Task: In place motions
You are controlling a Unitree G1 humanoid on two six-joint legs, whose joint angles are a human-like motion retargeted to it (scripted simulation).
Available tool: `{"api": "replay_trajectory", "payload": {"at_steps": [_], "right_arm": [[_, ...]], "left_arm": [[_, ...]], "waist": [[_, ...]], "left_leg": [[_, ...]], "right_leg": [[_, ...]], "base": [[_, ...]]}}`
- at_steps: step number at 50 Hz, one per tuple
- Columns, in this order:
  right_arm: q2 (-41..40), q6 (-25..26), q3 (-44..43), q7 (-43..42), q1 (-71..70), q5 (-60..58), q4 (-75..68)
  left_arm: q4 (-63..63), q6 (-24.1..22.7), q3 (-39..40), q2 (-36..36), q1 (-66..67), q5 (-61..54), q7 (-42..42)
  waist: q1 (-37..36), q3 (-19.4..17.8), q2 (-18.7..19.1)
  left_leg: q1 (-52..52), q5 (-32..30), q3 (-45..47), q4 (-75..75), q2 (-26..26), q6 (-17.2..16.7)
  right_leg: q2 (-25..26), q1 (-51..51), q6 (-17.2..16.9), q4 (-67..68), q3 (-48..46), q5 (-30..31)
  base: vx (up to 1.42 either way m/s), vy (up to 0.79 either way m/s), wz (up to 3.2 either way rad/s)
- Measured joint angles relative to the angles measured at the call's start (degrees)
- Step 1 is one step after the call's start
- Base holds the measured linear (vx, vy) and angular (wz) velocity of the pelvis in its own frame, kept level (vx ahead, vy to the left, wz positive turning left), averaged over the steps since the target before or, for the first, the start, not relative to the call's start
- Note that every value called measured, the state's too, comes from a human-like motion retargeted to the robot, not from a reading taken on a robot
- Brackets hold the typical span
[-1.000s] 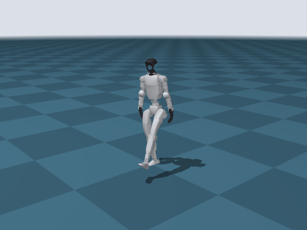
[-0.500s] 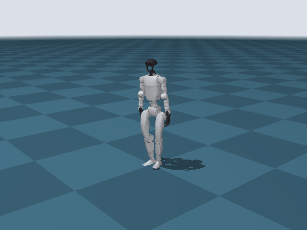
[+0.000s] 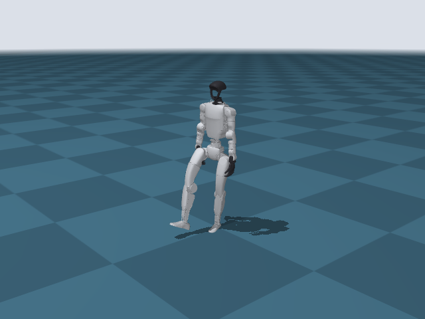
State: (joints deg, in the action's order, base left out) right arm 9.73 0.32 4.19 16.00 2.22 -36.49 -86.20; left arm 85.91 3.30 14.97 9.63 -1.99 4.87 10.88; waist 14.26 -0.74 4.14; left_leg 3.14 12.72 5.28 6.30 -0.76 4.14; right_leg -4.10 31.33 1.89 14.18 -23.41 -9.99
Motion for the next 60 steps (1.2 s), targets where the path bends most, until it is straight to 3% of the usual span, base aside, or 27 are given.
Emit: {"api": "replay_trajectory", "payload": {"at_steps": [5,11,18,23,25,27,28,30,33,37,40,41,43,47,50,53,57,60], "right_arm": [[0.2,0.5,0.0,0.4,0.2,0.5,-1.1],[0.9,1.1,-0.7,-0.5,1.9,1.3,-3.1],[1.2,2.6,-0.9,-0.5,2.5,2.2,-5.7],[0.7,2.0,-0.3,-0.1,2.5,1.6,-3.4],[0.4,1.5,0.2,-0.4,2.6,1.3,-2.1],[0.4,1.0,0.5,0.3,1.9,0.6,-0.6],[0.3,0.9,0.5,0.7,1.6,0.3,0.1],[0.2,0.9,0.3,1.5,0.1,-0.4,1.1],[-0.2,0.5,-1.1,2.7,-2.0,-0.4,4.8],[-0.3,-1.3,2.4,2.8,-3.0,1.7,9.1],[-0.7,-1.9,2.4,2.3,-4.8,4.0,9.1],[-0.5,-1.8,2.1,2.9,-4.5,5.1,8.8],[0.1,-0.9,1.7,3.8,-4.7,6.8,7.9],[0.8,0.3,1.9,3.2,-6.1,6.8,6.6],[1.4,-0.1,3.0,3.3,-6.8,5.0,6.5],[0.9,0.1,4.6,2.8,-7.2,2.7,6.5],[-0.8,-0.4,6.6,3.2,-7.8,2.7,7.2],[-1.5,-1.4,7.5,4.2,-7.0,3.2,7.8]], "left_arm": [[2.2,0.1,-0.1,0.5,-1.2,0.5,-0.2],[1.8,-0.4,-0.2,0.0,-1.3,0.4,0.0],[1.9,-0.6,0.8,-0.8,-0.6,0.9,0.0],[3.1,-0.2,2.2,-1.5,1.4,0.8,0.1],[3.4,-0.2,2.4,-2.0,2.5,0.8,-0.1],[3.9,0.1,2.5,-1.8,2.9,1.5,0.3],[4.1,0.2,2.5,-1.7,3.0,1.9,0.4],[4.5,0.6,2.6,-1.6,2.7,2.2,0.6],[3.1,0.1,2.5,-2.6,2.1,1.1,-0.2],[0.3,-0.4,2.0,-1.5,4.9,1.3,0.9],[-0.7,0.3,2.8,-0.4,5.1,4.5,-0.1],[-0.7,0.0,2.1,-0.4,5.5,4.4,-0.4],[-0.6,-0.4,1.6,-0.6,6.1,4.2,-0.2],[0.7,-0.7,3.5,-2.1,7.0,2.3,1.4],[2.3,-0.7,4.9,-3.3,8.6,1.7,2.4],[5.3,-0.9,7.3,-4.9,10.8,1.9,2.1],[9.2,-0.3,9.1,-5.7,12.7,1.7,2.9],[10.9,0.2,9.6,-5.6,13.5,2.1,2.3]], "waist": [[1.9,-2.9,-0.7],[2.8,-2.4,-0.5],[-1.7,0.2,-2.4],[-2.9,2.8,-1.1],[-3.6,4.3,-0.3],[-4.8,5.4,-1.2],[-4.8,6.2,-2.5],[-9.2,7.7,-4.3],[-7.7,5.3,-2.6],[-6.1,5.0,-2.0],[-5.0,4.0,-4.5],[-6.1,3.3,-5.4],[-9.8,1.7,-6.3],[-16.1,-4.8,-7.0],[-21.0,-8.7,-8.3],[-26.1,-11.7,-13.2],[-29.7,-15.9,-18.1],[-30.1,-15.4,-19.5]], "left_leg": [[-1.9,-1.2,-0.6,-0.9,0.9,0.4],[-1.2,-2.9,0.2,-1.9,2.0,-0.3],[-0.6,-1.9,1.7,-1.9,-0.1,-0.1],[1.4,-1.4,0.6,-1.5,0.8,-0.7],[2.1,-1.8,0.8,-2.3,1.3,-1.0],[2.6,-1.4,1.9,-2.1,0.2,-1.1],[2.8,-1.4,2.0,-2.3,-1.5,-1.0],[3.3,-1.0,6.6,-2.8,-2.6,-1.1],[4.4,-0.8,5.3,-0.3,-0.6,-1.6],[8.0,-0.2,11.3,10.2,1.3,-1.7],[18.5,-6.9,13.7,28.7,2.1,-0.2],[20.4,-5.8,15.6,30.0,2.6,0.3],[25.4,-4.7,16.9,27.6,3.3,-0.6],[37.3,-2.4,11.0,11.7,3.1,-3.9],[48.7,-1.6,10.0,8.4,7.4,-5.9],[57.9,-2.5,13.1,10.0,13.6,-4.2],[61.0,-3.7,10.8,6.3,16.6,-4.4],[60.3,-4.2,11.2,4.8,16.6,-4.7]], "right_leg": [[0.4,7.6,0.8,-6.4,1.4,0.7],[-0.4,10.3,1.5,-6.3,2.6,1.7],[-0.7,-0.5,-0.2,2.2,6.2,3.8],[1.2,-15.1,-1.8,7.8,2.8,6.1],[3.3,-21.3,-1.3,6.4,4.1,2.8],[3.7,-25.7,1.6,2.6,1.7,-3.4],[3.1,-27.0,2.9,-2.1,-2.1,-1.1],[3.4,-26.4,1.5,-5.1,7.2,0.8],[2.9,-23.7,1.5,-3.1,3.9,2.3],[4.0,-24.1,2.2,-3.6,8.7,1.8],[1.5,-23.6,2.5,-3.3,9.5,1.8],[0.5,-24.4,2.3,-3.2,8.8,2.0],[0.0,-26.1,2.3,-3.6,9.0,2.2],[1.2,-30.3,3.8,-3.9,12.1,2.4],[-0.7,-32.3,3.8,-2.8,15.1,2.3],[-5.4,-30.1,3.7,2.3,22.2,1.2],[-9.4,-28.3,4.2,8.3,29.4,-1.0],[-10.9,-26.8,4.4,9.2,30.4,-1.4]], "base": [[-0.07,-0.1,0.1],[0.0,-0.05,0.15],[0.04,0.02,-0.26],[0.06,0.08,-0.15],[0.06,0.1,-0.31],[0.08,0.12,-0.42],[0.04,0.14,-0.62],[-0.08,0.16,-1.38],[-0.17,0.11,-0.09],[0.01,0.11,-0.36],[-0.08,0.1,0.19],[0.03,0.11,-0.16],[0.01,0.13,-0.45],[-0.08,0.12,-0.69],[0.01,0.11,-0.93],[0.0,0.11,-1.34],[-0.01,0.07,-0.99],[0.01,0.08,-0.24]]}}
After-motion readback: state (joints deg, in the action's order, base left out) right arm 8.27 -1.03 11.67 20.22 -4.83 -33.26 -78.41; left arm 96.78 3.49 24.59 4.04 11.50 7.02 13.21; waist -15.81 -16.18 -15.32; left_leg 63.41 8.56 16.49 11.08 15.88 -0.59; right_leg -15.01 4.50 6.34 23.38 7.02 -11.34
